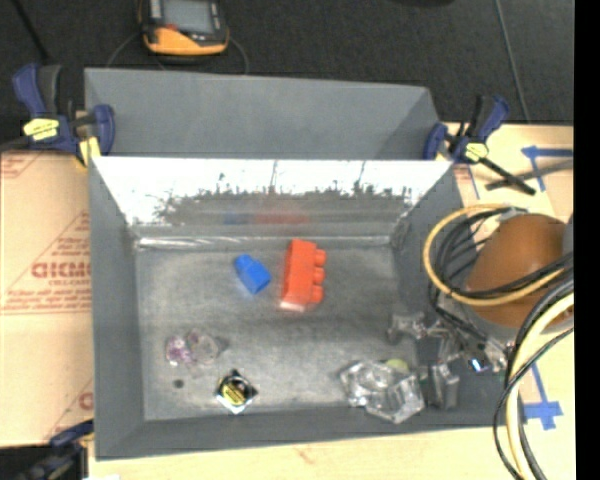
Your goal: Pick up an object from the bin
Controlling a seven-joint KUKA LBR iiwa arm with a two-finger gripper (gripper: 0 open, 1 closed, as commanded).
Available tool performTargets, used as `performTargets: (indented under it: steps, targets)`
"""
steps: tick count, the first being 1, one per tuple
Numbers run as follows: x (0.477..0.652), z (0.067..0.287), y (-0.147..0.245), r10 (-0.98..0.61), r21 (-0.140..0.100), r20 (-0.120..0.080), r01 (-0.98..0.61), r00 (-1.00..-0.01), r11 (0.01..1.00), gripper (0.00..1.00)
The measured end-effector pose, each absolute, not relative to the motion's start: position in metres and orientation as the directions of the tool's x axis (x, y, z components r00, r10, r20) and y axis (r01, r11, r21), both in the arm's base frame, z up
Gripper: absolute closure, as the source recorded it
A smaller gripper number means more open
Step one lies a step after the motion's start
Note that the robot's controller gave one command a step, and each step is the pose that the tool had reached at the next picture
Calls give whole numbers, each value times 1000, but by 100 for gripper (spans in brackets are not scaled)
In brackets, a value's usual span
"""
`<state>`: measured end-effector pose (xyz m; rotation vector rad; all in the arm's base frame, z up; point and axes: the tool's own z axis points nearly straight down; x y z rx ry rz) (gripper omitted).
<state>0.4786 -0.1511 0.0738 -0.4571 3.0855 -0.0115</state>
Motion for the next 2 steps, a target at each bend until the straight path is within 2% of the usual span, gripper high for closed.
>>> performTargets:
  steps: [1,2]
  targets:
    - [476,153,-142,-677,-7,-4,-677,-736,736,0]
    - [475,85,-146,-614,-3,-6,-614,-790,790,0]
